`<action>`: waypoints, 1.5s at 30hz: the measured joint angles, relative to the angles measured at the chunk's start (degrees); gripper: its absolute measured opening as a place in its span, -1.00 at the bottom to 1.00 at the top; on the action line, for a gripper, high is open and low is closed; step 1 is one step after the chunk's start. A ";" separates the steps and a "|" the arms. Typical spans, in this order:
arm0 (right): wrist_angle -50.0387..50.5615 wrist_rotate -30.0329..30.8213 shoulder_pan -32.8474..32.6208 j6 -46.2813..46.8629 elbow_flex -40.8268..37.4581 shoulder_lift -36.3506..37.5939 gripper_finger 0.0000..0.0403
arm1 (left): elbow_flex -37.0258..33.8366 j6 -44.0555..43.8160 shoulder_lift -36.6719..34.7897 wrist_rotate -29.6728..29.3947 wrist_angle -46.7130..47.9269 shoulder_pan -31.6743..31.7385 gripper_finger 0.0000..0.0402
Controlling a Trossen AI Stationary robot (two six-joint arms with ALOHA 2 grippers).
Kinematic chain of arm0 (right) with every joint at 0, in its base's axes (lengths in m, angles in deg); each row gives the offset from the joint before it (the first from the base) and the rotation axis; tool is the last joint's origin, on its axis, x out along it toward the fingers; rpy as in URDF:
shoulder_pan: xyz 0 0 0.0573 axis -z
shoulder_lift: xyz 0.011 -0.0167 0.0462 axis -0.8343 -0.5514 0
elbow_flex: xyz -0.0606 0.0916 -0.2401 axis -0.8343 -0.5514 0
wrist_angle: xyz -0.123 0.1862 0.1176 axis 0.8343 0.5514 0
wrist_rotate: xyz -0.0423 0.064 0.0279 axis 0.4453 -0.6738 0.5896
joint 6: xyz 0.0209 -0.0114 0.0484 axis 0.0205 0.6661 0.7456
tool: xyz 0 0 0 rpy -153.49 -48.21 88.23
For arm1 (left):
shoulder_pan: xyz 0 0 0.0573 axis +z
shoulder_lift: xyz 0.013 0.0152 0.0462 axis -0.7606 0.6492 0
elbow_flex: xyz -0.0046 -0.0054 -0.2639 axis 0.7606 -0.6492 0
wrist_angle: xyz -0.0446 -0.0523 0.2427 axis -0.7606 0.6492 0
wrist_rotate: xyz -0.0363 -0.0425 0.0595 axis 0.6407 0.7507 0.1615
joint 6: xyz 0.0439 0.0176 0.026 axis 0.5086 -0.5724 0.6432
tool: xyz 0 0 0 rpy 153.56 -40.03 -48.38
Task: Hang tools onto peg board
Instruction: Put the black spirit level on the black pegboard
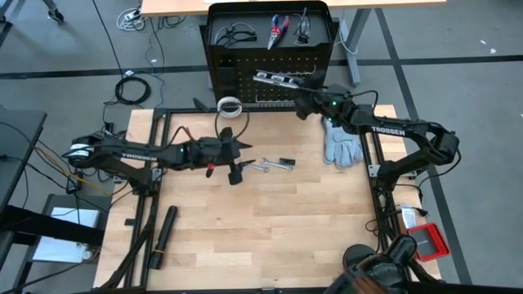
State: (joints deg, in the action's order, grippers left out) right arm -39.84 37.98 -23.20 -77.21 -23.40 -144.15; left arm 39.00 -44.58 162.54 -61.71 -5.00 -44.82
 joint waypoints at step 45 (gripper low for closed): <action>-9.48 6.66 -0.02 3.84 7.50 -14.08 -0.65 | -6.40 -4.47 0.07 -1.07 -10.84 -0.32 0.22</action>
State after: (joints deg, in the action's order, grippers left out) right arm -49.32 44.65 -23.22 -73.37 -15.91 -158.23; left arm 32.59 -49.05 162.60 -62.78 -15.84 -45.14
